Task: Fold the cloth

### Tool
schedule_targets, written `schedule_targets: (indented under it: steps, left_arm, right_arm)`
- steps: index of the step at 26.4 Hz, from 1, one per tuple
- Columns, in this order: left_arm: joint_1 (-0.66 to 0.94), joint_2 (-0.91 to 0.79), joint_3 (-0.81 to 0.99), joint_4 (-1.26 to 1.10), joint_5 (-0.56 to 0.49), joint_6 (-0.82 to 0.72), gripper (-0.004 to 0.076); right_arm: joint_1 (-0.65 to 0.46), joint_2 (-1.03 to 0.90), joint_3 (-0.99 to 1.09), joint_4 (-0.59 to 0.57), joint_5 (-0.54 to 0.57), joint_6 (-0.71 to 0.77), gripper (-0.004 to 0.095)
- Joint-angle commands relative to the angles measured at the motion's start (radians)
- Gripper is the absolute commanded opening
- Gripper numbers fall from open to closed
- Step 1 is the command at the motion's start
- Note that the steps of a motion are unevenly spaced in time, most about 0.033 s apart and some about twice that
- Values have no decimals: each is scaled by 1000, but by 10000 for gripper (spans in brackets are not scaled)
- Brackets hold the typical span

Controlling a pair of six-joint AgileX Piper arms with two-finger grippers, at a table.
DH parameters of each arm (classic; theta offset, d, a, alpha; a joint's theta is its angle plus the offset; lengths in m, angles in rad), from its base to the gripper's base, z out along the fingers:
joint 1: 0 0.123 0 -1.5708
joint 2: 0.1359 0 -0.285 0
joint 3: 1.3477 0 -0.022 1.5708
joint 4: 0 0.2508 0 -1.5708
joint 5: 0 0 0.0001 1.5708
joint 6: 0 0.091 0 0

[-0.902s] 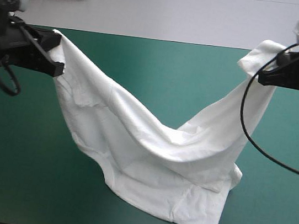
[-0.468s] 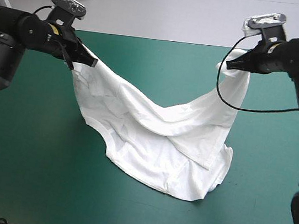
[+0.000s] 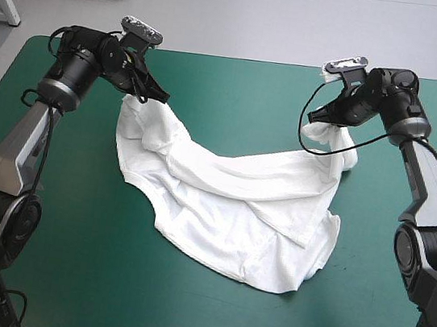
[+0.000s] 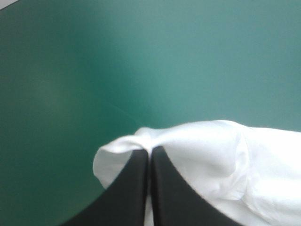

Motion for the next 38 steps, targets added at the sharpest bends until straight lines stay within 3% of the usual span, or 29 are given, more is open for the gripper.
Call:
schedule_targets:
  steps: [1,3,8,10,16,18,24,30,33,38]
  left_arm:
    - [-2,-29,-25,21,-36,-5,25]
    - [-2,-19,-25,21,-36,-5,123]
    - [21,-15,-25,13,-43,-8,468]
    - [35,-20,-25,0,2,-16,519]
    - [43,-102,-25,-94,151,-10,525]
    - [37,-134,-25,-108,243,-10,525]
    - [34,-258,97,-155,244,-69,525]
    - [36,-347,380,-93,242,-111,525]
    - [36,-318,475,-53,198,-109,525]
    - [36,-183,486,-60,116,-60,525]
  right_arm:
    - [-18,-49,-26,60,-45,-48,85]
    - [-34,-50,-26,110,-53,-77,213]
    - [-94,-52,-26,205,-28,-94,626]
    - [-122,-58,-26,240,15,-94,686]
    - [-170,-144,-18,301,129,-109,649]
    - [-166,-195,2,301,143,-113,649]
    - [-131,-413,173,247,158,-85,649]
    - [-36,-679,452,163,164,-26,649]
    - [7,-777,555,148,188,8,649]
    - [20,-822,606,131,211,25,649]
